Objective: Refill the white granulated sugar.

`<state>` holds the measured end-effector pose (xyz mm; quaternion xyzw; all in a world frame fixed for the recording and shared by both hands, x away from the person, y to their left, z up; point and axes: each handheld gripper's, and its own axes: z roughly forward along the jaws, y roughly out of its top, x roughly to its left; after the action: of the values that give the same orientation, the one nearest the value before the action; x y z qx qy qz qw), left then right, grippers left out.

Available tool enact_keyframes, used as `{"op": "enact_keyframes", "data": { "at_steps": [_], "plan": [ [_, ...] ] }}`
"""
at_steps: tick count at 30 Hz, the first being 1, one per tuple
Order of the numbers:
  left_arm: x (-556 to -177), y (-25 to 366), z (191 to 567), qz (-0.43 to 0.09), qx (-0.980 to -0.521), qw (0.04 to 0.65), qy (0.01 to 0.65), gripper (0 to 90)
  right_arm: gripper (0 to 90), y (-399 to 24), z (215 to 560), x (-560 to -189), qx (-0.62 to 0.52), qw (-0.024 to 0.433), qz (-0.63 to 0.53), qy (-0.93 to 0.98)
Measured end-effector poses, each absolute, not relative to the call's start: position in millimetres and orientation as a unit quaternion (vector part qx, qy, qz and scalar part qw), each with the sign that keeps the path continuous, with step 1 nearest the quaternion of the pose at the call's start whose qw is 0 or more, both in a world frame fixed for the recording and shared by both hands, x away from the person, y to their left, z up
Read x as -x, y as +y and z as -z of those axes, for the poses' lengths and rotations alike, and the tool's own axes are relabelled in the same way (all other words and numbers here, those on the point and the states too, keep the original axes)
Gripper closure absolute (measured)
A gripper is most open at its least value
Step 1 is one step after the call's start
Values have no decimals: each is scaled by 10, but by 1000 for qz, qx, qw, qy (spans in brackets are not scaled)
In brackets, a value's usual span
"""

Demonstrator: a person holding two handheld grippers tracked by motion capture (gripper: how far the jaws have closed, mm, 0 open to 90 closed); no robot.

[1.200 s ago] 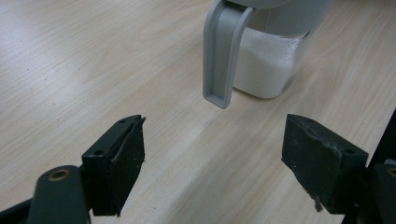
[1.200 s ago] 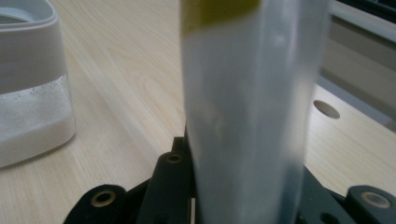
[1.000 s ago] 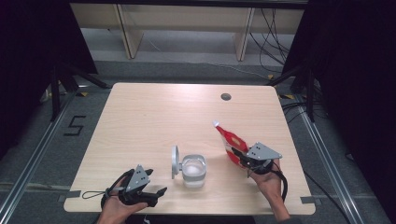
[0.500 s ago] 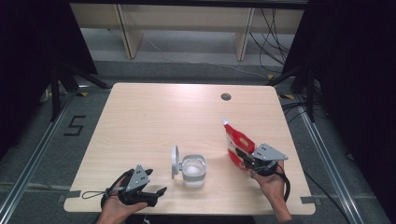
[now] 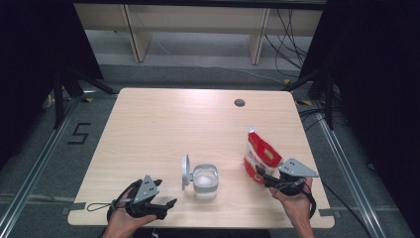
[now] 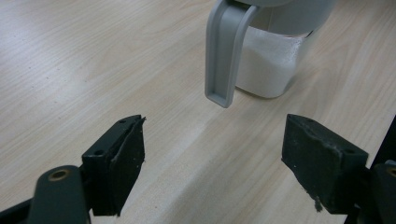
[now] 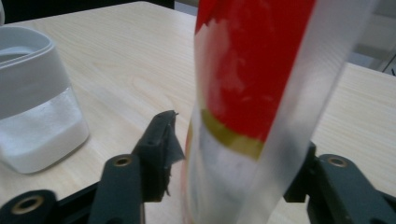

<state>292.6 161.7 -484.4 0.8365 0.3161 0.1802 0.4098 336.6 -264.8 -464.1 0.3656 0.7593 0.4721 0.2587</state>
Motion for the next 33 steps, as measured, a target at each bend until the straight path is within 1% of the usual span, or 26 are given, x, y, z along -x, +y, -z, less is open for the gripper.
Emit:
{"op": "enact_keyframes", "data": {
  "at_steps": [2,3,5,6,10,12,13,14,15,18,19,24,28,29,30,32,33],
  "plan": [
    [-2925,1616,4844,-178,-836,411,316,209,424,-2639,4613,-3277,-382,258,-467,755],
    [-2925,1621,4838,-184,-837,407,315,209,405,-2660,4604,-3264,-372,264,-467,757],
    [-2923,1621,4838,-182,-837,409,314,209,401,-2673,4588,-3177,-393,260,-469,747],
    [-2923,1622,4836,-183,-838,408,314,209,400,-2698,4583,-3166,-384,263,-475,747],
    [-2923,1620,4843,-178,-835,412,317,209,362,-2740,4564,-3070,-398,261,-474,741],
    [-2936,1633,4835,-182,-838,412,308,209,325,-2760,4576,-3048,-398,254,-475,743],
    [-2925,1626,4840,-178,-834,414,319,209,319,-2756,4578,-3023,-404,249,-474,742],
    [-2926,1628,4840,-178,-834,414,318,209,304,-2773,4580,-3028,-396,250,-473,746],
    [-2927,1628,4839,-179,-835,413,317,209,286,-2750,4578,-2989,-414,241,-474,739],
    [-2932,1625,4836,-180,-837,413,311,208,249,-2766,4571,-2969,-407,251,-469,743],
    [-2926,1624,4834,-173,-837,411,317,209,240,-2773,4576,-2970,-396,249,-473,747],
    [-2923,1614,4837,-175,-828,421,325,208,167,-2765,4596,-2888,-418,241,-466,742],
    [-2922,1621,4825,-174,-831,420,321,208,162,-2792,4593,-2847,-407,249,-465,746],
    [-2925,1626,4819,-173,-833,418,320,208,160,-2790,4606,-2839,-403,249,-465,748],
    [-2918,1611,4829,-177,-824,426,328,208,159,-2779,4603,-2802,-418,239,-459,747],
    [-2928,1623,4820,-182,-830,422,318,208,160,-2794,4617,-2797,-400,244,-458,755],
    [-2929,1622,4820,-181,-829,422,318,208,160,-2774,4624,-2764,-416,238,-455,750]
  ]
}}
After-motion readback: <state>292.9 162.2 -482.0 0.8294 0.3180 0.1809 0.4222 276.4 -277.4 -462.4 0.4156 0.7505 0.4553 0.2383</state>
